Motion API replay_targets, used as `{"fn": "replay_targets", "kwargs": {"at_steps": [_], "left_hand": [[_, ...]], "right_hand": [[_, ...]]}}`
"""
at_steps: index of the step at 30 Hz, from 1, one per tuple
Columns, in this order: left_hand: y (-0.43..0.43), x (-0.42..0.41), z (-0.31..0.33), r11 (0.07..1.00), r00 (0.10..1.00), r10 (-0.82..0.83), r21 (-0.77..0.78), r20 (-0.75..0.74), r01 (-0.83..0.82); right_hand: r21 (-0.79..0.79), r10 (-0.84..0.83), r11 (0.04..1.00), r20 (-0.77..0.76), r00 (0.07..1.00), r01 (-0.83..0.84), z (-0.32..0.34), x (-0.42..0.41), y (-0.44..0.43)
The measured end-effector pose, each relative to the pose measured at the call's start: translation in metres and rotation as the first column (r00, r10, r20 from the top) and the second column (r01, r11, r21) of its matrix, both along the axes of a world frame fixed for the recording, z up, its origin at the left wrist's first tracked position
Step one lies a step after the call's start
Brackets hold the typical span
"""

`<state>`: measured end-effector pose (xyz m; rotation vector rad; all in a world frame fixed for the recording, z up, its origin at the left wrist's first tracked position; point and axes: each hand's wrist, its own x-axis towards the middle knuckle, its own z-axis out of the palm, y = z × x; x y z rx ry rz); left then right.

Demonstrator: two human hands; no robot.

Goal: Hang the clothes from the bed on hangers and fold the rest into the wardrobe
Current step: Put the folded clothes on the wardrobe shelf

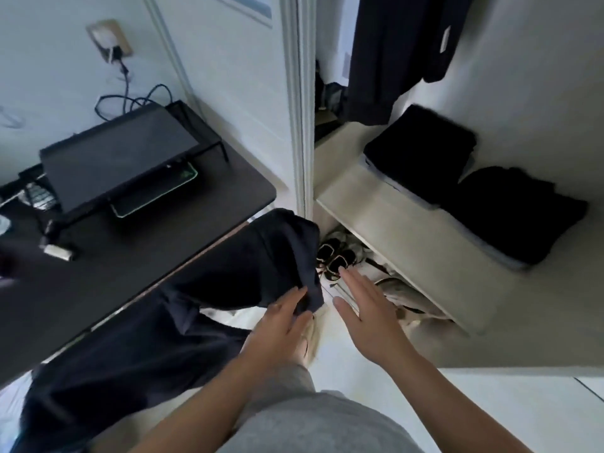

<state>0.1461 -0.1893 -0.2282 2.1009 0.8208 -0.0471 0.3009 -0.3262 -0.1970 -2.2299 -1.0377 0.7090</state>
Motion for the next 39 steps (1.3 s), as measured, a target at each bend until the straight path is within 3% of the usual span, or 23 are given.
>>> {"fn": "replay_targets", "kwargs": {"at_steps": [3, 7, 9, 13, 16, 19, 21, 25, 30, 34, 39], "left_hand": [[-0.002, -0.051, -0.004, 0.983, 0.983, 0.167, -0.061, -0.073, -0.172], [-0.008, -0.119, -0.017, 0.881, 0.885, 0.451, -0.102, -0.116, -0.463], [-0.010, -0.154, -0.029, 0.751, 0.768, 0.628, -0.164, -0.122, -0.640], [-0.007, -0.221, -0.037, 0.378, 0.414, 0.901, -0.238, -0.128, -0.895], [0.003, -0.259, -0.032, 0.153, 0.183, 0.977, -0.246, -0.107, -0.957], [0.016, -0.278, -0.023, 0.034, 0.054, 0.997, -0.352, -0.048, -0.935], [0.025, -0.282, -0.015, 0.059, 0.072, 0.997, -0.379, -0.022, -0.923], [0.022, -0.282, -0.002, 0.198, 0.212, 0.977, -0.367, 0.003, -0.909], [-0.002, -0.309, 0.008, 0.277, 0.257, 0.960, -0.505, 0.110, -0.817], [-0.003, -0.354, 0.030, 0.277, 0.198, 0.960, -0.553, 0.199, -0.786], [0.006, -0.433, 0.080, 0.200, 0.012, 0.969, -0.750, 0.248, -0.630]], "right_hand": [[0.048, 0.127, 0.991, -0.083, 0.988, -0.124, 0.000, -0.034, 0.010], [0.075, 0.279, 0.960, -0.254, 0.926, -0.269, -0.002, -0.081, 0.030], [0.065, 0.333, 0.941, -0.335, 0.882, -0.331, -0.004, -0.105, 0.044], [0.032, 0.350, 0.923, -0.482, 0.804, -0.383, -0.012, -0.143, 0.078], [-0.005, 0.302, 0.937, -0.489, 0.819, -0.349, -0.018, -0.162, 0.104], [-0.053, 0.239, 0.953, -0.469, 0.850, -0.298, -0.023, -0.174, 0.128], [-0.094, 0.181, 0.964, -0.447, 0.876, -0.248, -0.027, -0.182, 0.140], [-0.019, 0.095, 0.993, -0.476, 0.874, -0.118, -0.026, -0.199, 0.142], [0.051, 0.132, 0.991, -0.537, 0.833, -0.124, -0.003, -0.236, 0.109], [0.195, 0.297, 0.954, -0.557, 0.775, -0.226, 0.044, -0.288, 0.089], [0.363, 0.441, 0.889, -0.522, 0.730, -0.277, 0.103, -0.369, 0.082]]}}
